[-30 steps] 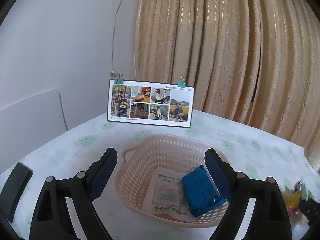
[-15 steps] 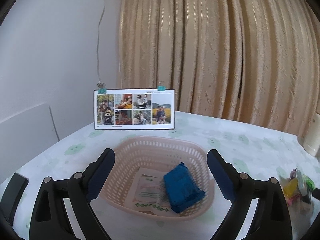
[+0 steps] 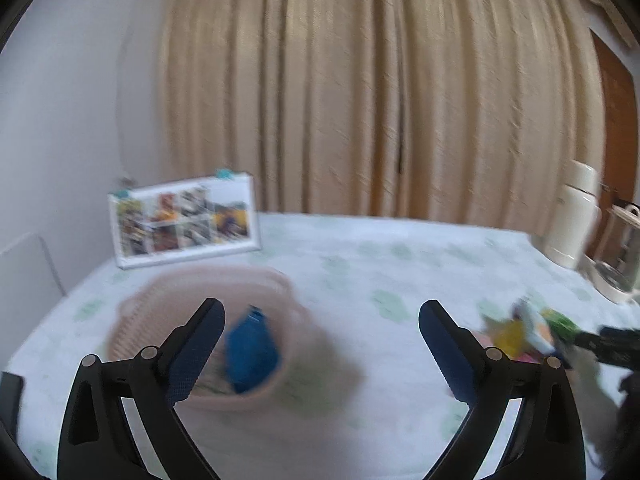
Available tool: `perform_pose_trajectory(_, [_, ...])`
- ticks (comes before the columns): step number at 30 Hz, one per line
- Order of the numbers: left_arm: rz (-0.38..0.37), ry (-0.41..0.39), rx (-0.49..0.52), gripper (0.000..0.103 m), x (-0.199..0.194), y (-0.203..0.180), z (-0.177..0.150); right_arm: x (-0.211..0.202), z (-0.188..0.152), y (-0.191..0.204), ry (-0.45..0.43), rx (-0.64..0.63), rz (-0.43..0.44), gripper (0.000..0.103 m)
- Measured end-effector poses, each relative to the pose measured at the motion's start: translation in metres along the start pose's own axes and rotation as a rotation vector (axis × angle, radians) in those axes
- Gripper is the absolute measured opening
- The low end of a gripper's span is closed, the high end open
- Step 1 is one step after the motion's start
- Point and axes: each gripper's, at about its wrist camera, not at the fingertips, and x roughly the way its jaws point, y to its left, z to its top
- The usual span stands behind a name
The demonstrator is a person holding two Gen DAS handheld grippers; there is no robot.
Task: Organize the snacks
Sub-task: 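Move both tools back to the snacks on the table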
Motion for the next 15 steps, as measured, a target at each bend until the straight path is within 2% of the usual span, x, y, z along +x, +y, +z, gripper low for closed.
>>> perform_pose_trajectory(4, [-0.070, 0.067, 0.032, 0.097, 0.010, -0.021, -0.005, 0.015, 0.006, -0.014, 0.035, 0.014, -0.002, 0.074])
perform_pose_trajectory(8, [-0.137, 0.152, 0.013, 0.097, 0.026, -0.028, -0.010, 0.032, 0.015, -0.020, 0.082, 0.015, 0.033, 0.074])
perform_pose_trajectory(11, [-0.151, 0.212, -0.023, 0.097, 0.039, -0.028, -0.014, 0.043, 0.021, -0.020, 0.106, -0.004, 0.052, 0.077])
perform_pose_trajectory(15, [-0.152, 0.243, -0.024, 0.097, 0.048, -0.030, -0.018, 0.051, 0.029, -0.017, 0.123, -0.031, 0.077, 0.080])
